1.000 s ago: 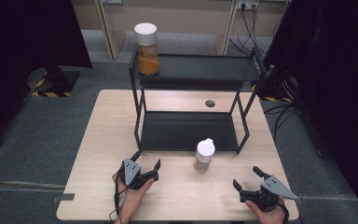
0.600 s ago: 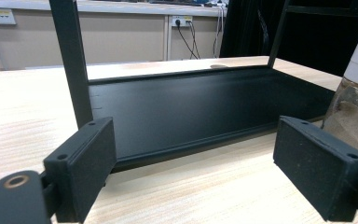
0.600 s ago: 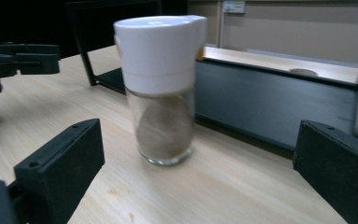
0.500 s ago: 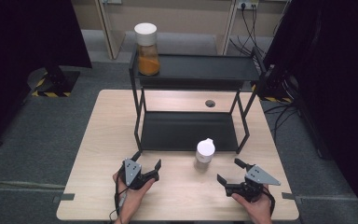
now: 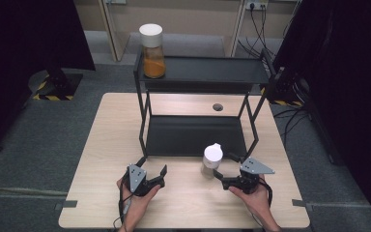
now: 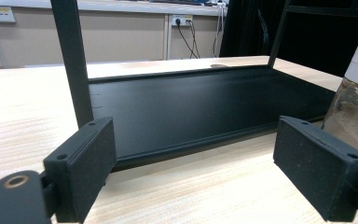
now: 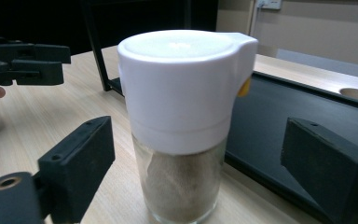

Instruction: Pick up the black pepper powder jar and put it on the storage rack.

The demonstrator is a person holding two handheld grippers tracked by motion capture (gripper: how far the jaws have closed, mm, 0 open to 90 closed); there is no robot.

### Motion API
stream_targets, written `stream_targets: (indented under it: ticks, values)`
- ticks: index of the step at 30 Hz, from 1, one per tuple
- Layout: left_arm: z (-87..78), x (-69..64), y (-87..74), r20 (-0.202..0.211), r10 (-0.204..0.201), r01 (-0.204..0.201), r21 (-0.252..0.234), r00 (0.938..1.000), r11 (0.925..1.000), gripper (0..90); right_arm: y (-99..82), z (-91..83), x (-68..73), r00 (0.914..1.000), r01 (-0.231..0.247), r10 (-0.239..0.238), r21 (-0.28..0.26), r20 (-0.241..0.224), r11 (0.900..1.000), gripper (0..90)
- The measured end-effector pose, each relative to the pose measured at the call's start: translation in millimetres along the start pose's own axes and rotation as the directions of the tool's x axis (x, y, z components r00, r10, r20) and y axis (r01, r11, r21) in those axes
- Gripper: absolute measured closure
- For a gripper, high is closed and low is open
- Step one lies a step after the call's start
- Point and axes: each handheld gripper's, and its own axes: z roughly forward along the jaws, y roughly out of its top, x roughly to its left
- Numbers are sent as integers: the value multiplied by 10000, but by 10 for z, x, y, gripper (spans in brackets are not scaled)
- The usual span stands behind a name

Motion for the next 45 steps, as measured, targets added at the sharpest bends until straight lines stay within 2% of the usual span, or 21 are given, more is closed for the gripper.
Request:
stream_targets:
  ticks: [7,13,19,24,28,37,45]
  values:
    - [-2,0,-2,12,19,-19,-9,10000,10000,126,67,147,-78,9991,109,-104,109,-409,9999,142]
    - [-1,0,0,16,43,-43,2,10000,10000,125,63,164,-49,9991,103,-104,-13,-406,9999,139]
    - [-1,3,-2,18,-1,1,-14,10000,10000,125,86,260,-88,9986,-6,20,261,-533,9997,147]
    - [0,5,1,33,11,-11,4,10000,10000,125,75,339,-88,9979,-88,112,376,-637,9993,211]
    - [0,4,0,32,23,-24,3,10000,10000,125,53,367,-96,9977,-65,93,411,-678,9991,299]
    - [-1,5,-1,31,9,-9,-4,10000,10000,125,36,342,0,9993,110,-96,361,-371,9993,308]
    - [-2,4,-3,27,-3,3,-18,10000,10000,125,67,182,67,10000,-22,22,-255,-28,9997,309]
